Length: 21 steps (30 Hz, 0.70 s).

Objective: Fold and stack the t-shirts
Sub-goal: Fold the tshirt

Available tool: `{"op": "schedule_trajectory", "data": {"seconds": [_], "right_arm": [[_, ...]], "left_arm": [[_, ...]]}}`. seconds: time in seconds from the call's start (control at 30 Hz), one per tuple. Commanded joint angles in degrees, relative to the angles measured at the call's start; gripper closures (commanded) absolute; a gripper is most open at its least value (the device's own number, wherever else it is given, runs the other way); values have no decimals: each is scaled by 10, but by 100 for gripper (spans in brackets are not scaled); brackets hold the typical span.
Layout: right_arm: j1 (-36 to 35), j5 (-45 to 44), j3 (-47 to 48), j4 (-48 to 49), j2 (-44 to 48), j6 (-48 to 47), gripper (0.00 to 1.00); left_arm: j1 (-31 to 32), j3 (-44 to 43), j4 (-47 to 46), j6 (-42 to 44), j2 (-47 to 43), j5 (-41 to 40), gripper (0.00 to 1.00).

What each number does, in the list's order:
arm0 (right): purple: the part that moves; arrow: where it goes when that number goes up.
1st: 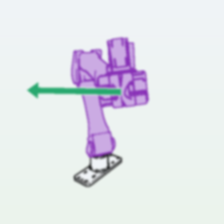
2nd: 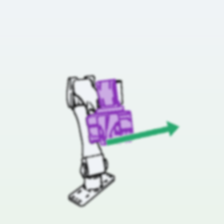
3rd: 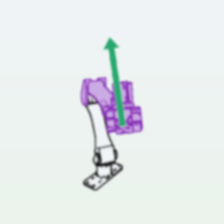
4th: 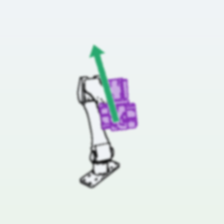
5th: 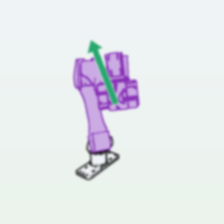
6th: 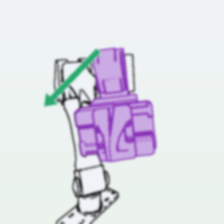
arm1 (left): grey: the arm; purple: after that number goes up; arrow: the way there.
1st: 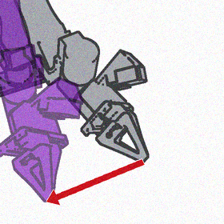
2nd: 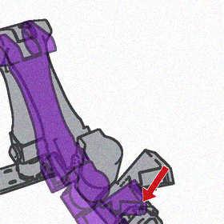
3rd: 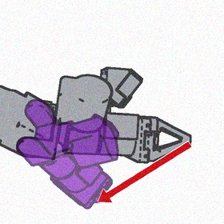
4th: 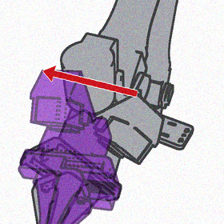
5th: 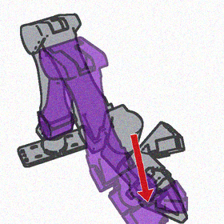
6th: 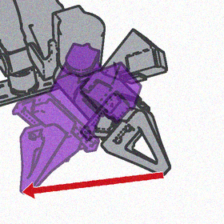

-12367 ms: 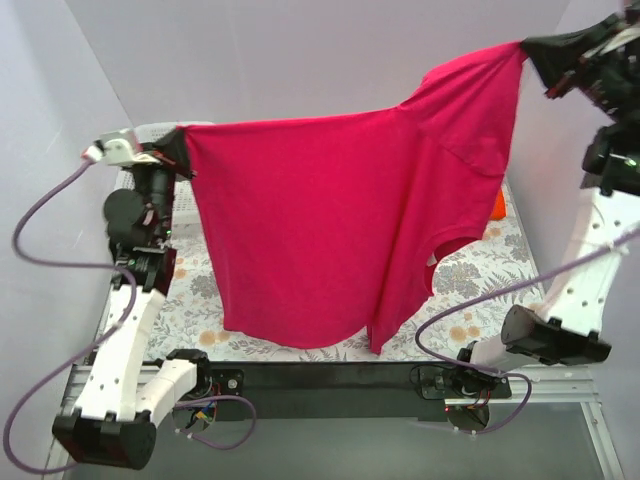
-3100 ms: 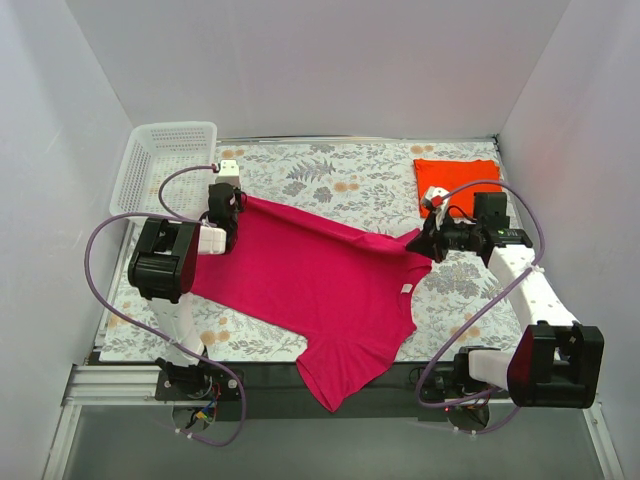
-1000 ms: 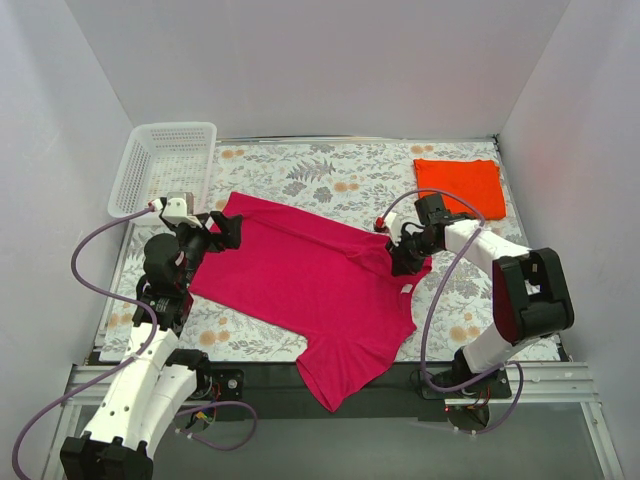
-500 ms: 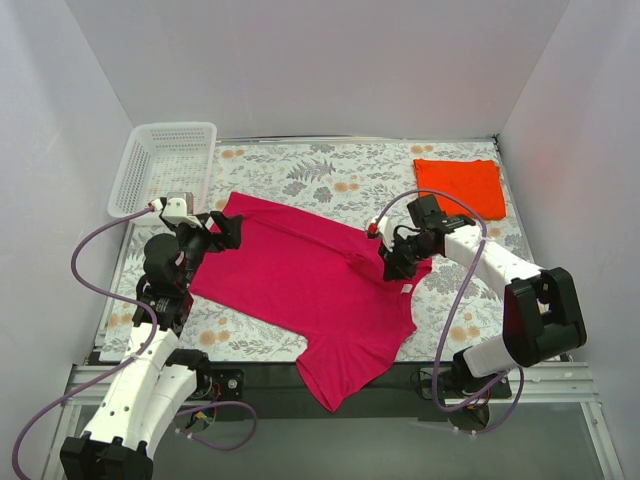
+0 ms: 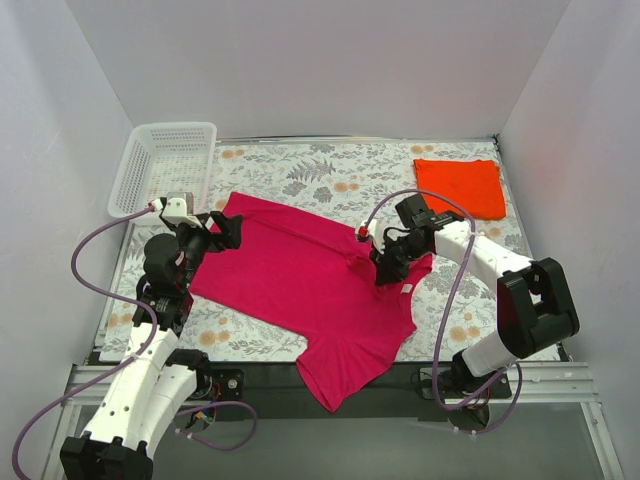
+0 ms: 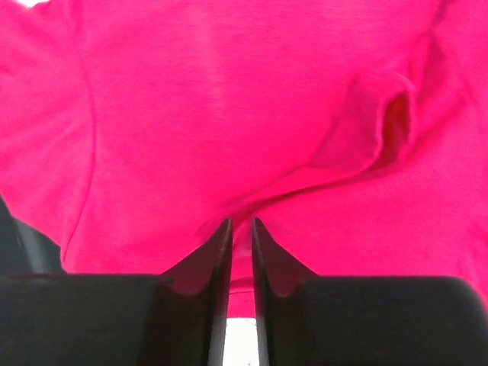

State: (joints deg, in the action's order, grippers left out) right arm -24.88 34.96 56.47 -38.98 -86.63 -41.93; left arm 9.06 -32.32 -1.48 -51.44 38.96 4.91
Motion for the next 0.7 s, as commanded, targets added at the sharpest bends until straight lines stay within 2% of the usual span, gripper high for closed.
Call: {"op": "schedule_trajectory", "data": {"seconds": [0.0,0.07,0.13,0.23,0.4,0.57,0.67], "right_arm": [[-16,21,-4,-36,1,-31,79],[-17,22,2,-46,2,-42,76],[-17,24,8,-51,8,-50,67],[-17,13,29,-47,12,-48,63],[-8,-71,38,53,4,45,54],[-10,-88,52,109,-56,119,46],[-10,-73,76,116,-91,150,46]], "left_arm": [[-1,3,1,0,-1,-4,19],[-1,2,1,0,-1,-4,19],[-1,4,2,0,0,-4,19],[-1,3,2,0,1,-4,19],[-1,3,2,1,0,-6,19],[-1,4,2,1,0,-6,19],[-1,4,2,2,-1,-6,19]]}}
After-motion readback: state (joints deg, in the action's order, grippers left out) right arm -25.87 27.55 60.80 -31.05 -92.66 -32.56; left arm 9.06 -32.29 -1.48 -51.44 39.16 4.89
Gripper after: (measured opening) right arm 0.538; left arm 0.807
